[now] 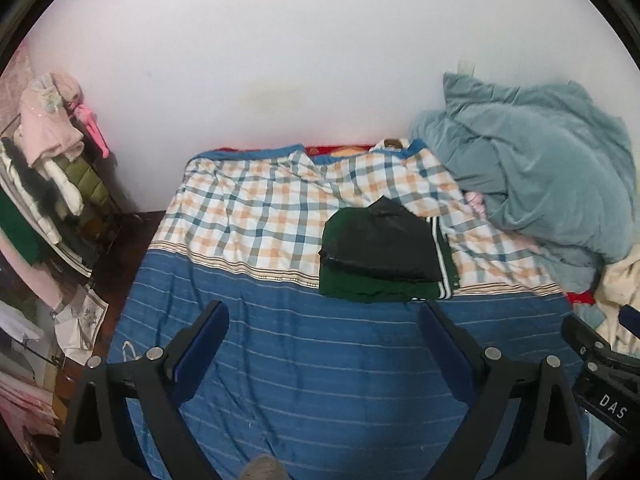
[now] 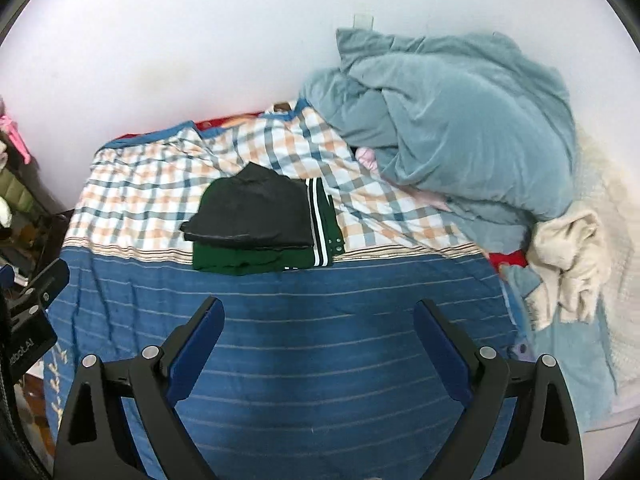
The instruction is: Fold large clothes
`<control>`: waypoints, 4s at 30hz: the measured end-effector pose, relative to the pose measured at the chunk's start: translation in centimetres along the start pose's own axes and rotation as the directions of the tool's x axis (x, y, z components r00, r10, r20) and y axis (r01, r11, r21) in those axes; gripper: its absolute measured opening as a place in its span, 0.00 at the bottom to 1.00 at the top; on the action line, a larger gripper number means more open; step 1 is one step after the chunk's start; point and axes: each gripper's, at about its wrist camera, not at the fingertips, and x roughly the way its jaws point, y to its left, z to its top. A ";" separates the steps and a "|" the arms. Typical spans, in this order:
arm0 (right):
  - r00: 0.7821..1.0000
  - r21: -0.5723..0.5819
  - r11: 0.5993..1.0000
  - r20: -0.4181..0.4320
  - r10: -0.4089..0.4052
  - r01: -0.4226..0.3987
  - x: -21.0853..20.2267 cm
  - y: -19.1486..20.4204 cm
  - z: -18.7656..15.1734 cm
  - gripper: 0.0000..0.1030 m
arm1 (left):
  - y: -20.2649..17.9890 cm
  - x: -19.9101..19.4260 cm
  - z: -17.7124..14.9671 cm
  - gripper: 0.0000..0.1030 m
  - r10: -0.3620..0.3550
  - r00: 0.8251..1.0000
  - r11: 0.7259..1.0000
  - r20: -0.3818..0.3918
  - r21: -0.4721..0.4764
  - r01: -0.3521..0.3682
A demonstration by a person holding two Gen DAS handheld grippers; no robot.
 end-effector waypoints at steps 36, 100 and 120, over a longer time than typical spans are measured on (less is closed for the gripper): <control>0.957 -0.023 1.000 0.289 0.005 0.002 -29.4 -3.2 -7.0 0.96 | 1.9 -16.8 -4.2 0.96 -0.047 0.979 0.998 0.200 -0.032 0.054; 0.956 -0.075 0.995 0.282 0.079 -0.060 -27.8 -1.0 -6.8 0.97 | 3.3 -18.5 -4.5 0.96 -0.028 0.977 0.999 0.210 -0.027 0.035; 0.958 -0.067 0.995 0.275 0.085 -0.069 -27.6 -1.0 -7.2 0.97 | 3.6 -18.6 -4.7 0.96 -0.021 0.978 0.999 0.206 -0.026 0.027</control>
